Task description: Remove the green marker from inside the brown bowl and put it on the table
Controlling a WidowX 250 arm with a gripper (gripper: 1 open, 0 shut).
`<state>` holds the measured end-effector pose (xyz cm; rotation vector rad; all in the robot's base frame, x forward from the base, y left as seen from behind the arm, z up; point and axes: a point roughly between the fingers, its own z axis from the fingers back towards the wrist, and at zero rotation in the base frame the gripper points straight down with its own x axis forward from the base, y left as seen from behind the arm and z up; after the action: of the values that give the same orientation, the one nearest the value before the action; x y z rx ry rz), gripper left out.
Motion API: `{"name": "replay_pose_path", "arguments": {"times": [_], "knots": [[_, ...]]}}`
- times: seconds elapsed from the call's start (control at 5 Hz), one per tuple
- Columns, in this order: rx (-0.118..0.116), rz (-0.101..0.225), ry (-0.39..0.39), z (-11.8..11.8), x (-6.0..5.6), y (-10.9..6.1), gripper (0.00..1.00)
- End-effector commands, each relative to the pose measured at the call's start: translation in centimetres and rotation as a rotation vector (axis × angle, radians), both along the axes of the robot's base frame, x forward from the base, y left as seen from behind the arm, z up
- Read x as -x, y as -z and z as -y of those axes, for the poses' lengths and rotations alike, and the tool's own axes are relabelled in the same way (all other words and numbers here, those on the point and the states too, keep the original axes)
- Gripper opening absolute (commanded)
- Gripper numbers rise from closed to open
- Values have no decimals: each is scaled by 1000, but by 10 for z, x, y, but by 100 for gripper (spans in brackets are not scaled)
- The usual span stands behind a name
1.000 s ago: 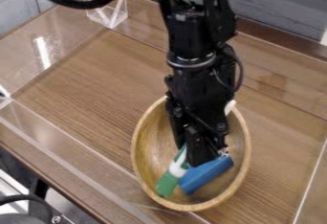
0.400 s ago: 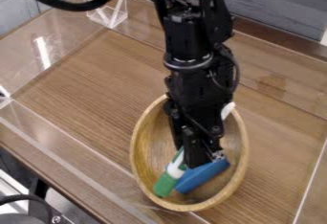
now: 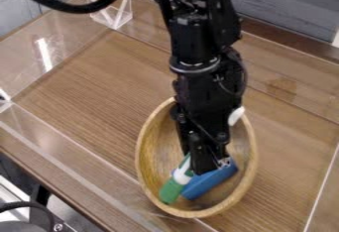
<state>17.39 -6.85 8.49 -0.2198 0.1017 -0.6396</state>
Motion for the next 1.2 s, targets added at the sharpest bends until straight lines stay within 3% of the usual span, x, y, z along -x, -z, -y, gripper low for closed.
{"name": "replay_pose_path", "arguments": {"times": [0.0, 0.8, 1.0], "knots": [[5, 8, 20, 0, 1, -1, 0], [26, 25, 83, 2, 1, 0, 0], [22, 38, 105, 0, 1, 4, 100]]}}
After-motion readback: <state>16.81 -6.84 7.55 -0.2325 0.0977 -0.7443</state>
